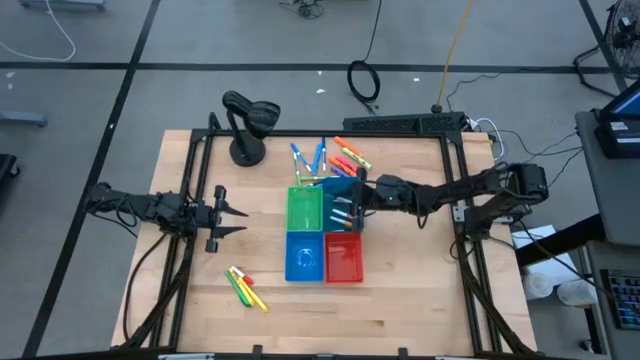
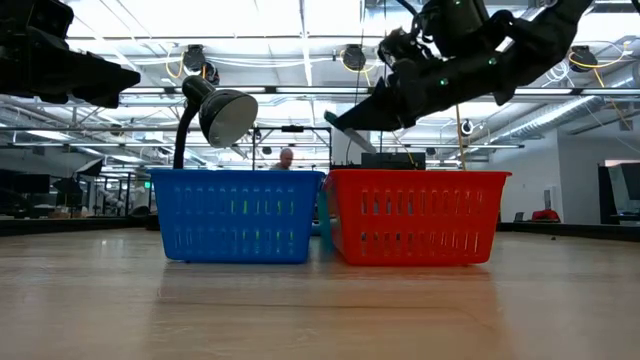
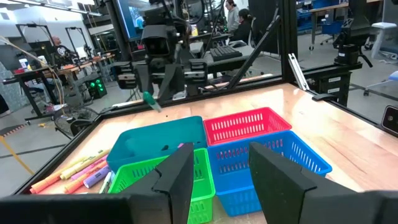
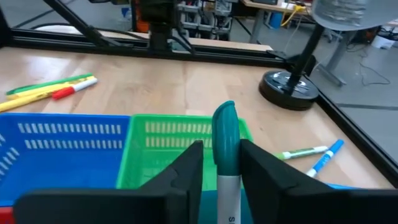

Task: Pick & Place Markers
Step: Put the green highlighter pen into the blue bin, then put the red highlighter pen into the blue bin

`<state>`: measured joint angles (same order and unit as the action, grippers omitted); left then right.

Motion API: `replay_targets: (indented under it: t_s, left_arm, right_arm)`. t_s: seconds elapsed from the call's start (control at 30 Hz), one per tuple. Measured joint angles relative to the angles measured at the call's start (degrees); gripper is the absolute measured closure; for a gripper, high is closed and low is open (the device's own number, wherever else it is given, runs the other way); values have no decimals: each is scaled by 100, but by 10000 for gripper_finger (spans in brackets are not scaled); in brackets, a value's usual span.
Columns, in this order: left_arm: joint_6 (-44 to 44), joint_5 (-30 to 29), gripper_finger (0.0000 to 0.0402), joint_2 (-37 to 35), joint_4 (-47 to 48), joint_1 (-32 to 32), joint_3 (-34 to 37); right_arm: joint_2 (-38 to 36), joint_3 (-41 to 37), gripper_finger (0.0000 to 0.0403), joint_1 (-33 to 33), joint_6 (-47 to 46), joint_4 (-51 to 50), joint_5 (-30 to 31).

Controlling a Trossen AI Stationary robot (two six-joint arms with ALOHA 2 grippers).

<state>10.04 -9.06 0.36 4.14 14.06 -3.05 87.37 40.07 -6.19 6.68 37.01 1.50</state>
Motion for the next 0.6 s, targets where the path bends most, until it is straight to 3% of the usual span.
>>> replay_targets:
  t_s: [0.37, 0.6]
  left_arm:
    - [0, 0, 243, 0, 0, -1, 0]
    - [0, 0, 243, 0, 0, 1, 0]
  right_arm:
    - [0, 0, 268, -21, -513, -423, 172]
    - [0, 0, 263, -12, -565, -177, 151]
